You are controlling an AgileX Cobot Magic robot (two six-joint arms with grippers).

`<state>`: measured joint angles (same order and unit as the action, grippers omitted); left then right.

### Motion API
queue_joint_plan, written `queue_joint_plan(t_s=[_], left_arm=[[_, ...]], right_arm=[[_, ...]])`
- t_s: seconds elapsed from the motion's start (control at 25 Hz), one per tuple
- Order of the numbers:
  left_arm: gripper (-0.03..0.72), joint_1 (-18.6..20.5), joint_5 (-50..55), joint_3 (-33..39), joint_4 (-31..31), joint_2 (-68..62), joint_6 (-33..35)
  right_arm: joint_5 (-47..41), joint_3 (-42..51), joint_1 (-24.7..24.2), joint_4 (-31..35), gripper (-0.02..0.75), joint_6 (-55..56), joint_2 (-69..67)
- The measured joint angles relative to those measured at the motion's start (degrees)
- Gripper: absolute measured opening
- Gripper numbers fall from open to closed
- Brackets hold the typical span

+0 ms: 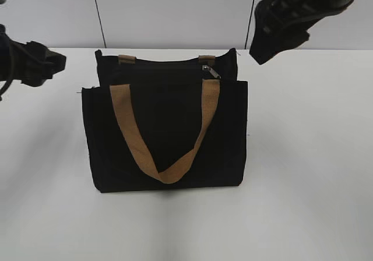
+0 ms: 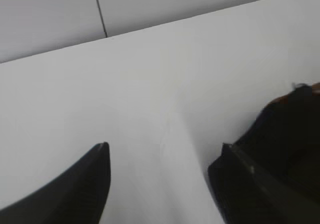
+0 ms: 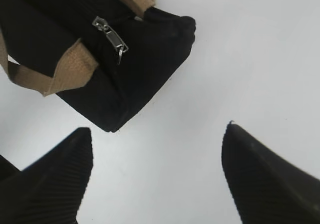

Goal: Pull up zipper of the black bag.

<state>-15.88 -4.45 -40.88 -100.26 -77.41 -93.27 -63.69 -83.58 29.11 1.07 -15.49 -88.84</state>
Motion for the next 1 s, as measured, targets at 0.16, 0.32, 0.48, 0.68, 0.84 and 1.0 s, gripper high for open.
queue_joint_plan(t_s=[0.16,0.32,0.48,0.68,0.84,1.0], left_arm=[[0.514,-6.02,9.98,0.0,0.44,0.04,0.71],[0.514,-7.43,17.48,0.0,3.83,-1.01,8.49],[0.514,-8.74,22.19,0.0,26.66,-1.13,31.43],[0.514,-14.92,34.67,-1.36,53.58,0.01,58.31],[0.522,-20.48,45.59,-4.05,65.92,4.89,66.32],[0.545,-23.79,54.2,-5.66,80.33,14.47,76.98]], right_arm=[[1.66,7.72,0.0,-0.71,0.603,1.67,5.56],[3.31,17.02,0.0,-1.07,0.596,3.25,12.16],[4.57,23.59,0.0,-1.07,0.597,4.64,18.45],[5.16,28.34,0.0,-1.07,0.597,5.17,23.97],[5.16,30.83,0.0,-0.47,0.597,5.28,29.63],[3.77,35.59,0.0,0.36,0.597,5.28,36.93]])
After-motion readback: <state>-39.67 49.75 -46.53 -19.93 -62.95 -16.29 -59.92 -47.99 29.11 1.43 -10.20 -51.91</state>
